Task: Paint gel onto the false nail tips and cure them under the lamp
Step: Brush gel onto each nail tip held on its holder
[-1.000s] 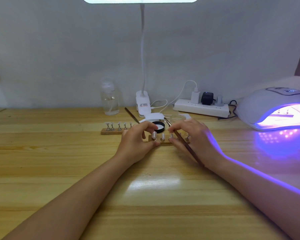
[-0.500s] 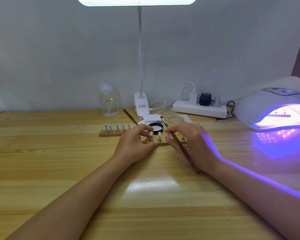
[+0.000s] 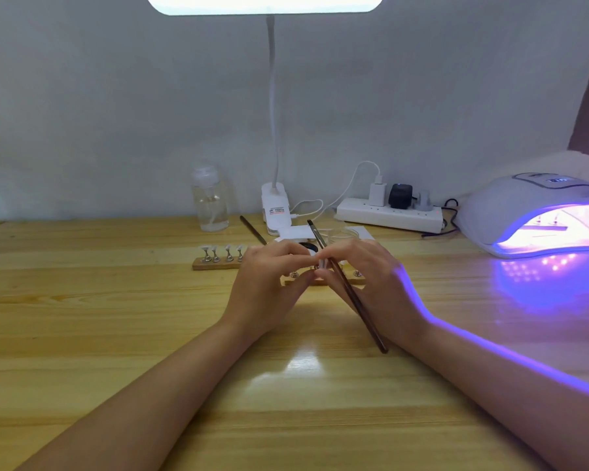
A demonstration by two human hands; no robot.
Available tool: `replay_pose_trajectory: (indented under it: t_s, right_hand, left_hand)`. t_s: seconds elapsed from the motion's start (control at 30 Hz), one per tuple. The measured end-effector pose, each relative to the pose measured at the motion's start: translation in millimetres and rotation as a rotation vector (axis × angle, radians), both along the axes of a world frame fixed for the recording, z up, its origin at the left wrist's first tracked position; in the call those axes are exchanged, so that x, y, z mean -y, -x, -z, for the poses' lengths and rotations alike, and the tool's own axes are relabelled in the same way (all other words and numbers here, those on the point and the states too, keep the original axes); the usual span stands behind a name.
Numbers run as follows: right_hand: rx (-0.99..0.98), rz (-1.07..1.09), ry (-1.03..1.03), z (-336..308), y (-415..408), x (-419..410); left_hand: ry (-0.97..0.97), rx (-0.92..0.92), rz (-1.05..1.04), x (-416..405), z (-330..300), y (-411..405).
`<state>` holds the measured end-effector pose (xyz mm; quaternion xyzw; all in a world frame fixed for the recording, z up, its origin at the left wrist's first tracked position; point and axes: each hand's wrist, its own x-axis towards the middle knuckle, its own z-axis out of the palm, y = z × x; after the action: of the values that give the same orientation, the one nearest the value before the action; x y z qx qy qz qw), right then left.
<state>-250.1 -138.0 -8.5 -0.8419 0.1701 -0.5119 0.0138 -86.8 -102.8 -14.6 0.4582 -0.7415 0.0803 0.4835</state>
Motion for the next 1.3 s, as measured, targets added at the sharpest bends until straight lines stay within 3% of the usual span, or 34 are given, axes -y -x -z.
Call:
replay_pose_trajectory:
  t_s: [0.47,0.67,0.83,0.97,1.3]
  right_hand:
    - [0.034,0.098,0.041,-1,1,10]
    - [0.304,-0.034,-0.388,-24,19,20]
    - [0.469,0.120,-0.559,-47,32,53]
    - [0.311,0.162,-0.659,-55,26,73]
    - [-0.243,0.368,-0.593,-54,-7,77]
  left_hand:
    - [0.005,-0.121,-0.029,-5,-5,1]
    - [-0.063,-0.317,-0.029,-5,-7,-2]
    - [-0.094,-0.371,-0.014,-3,-7,-2]
    - [-0.087,-0.372,-0.012,-2,-6,-2]
    - [-0.141,-0.370,-0.046,-4,-8,-2]
